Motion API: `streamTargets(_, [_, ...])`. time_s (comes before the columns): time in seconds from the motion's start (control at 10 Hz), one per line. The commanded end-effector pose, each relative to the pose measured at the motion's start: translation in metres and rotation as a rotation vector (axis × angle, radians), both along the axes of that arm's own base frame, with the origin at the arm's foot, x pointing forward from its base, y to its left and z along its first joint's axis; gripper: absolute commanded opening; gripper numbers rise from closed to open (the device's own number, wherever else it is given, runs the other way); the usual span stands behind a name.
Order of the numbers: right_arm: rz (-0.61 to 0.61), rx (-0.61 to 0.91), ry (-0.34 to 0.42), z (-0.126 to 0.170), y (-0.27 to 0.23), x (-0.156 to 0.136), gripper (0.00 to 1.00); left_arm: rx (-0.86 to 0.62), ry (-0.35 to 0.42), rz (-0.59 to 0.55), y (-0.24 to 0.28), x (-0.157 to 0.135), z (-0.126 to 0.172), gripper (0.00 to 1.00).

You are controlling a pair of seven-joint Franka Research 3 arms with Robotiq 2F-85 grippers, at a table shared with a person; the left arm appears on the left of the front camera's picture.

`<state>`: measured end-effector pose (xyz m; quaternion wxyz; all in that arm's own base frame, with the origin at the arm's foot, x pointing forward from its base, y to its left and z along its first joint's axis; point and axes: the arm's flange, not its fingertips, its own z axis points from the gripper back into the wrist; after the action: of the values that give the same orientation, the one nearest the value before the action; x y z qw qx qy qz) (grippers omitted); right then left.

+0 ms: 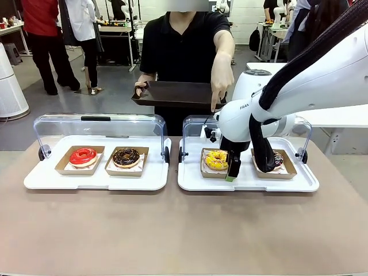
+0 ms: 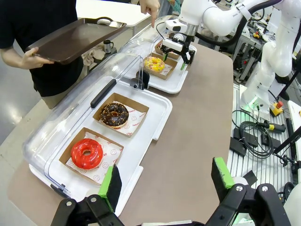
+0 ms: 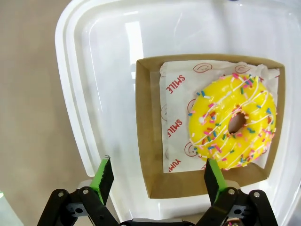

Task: Provide the desired donut to the person.
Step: Pick up and lift the Paper togo box containing the Donut pointed at by the person.

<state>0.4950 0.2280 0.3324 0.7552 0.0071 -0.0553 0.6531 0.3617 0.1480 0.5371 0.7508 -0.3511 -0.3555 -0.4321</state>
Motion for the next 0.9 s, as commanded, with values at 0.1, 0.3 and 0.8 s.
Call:
streamTargets(0.1, [-0.024,-0.041,-0.002,-0.0015,-0.0026,-0.0056,1.00,-0.014,-0.016,-0.005,0.0011,-0.0001,0.0008,1.00])
streamTargets(0.3, [-0.032,-0.045,-0.005,-0.0021,-0.0043,-0.0039,1.00,-0.014,-0.016,-0.005,0.0011,-0.0001,0.0008,1.00])
streamTargets(0.8, [-0.061,-0.057,0.018,-0.0033,-0.0094,-0.0018,1.00,-0.014,-0.016,-0.005,0.0011,-0.0001,0.0008,1.00])
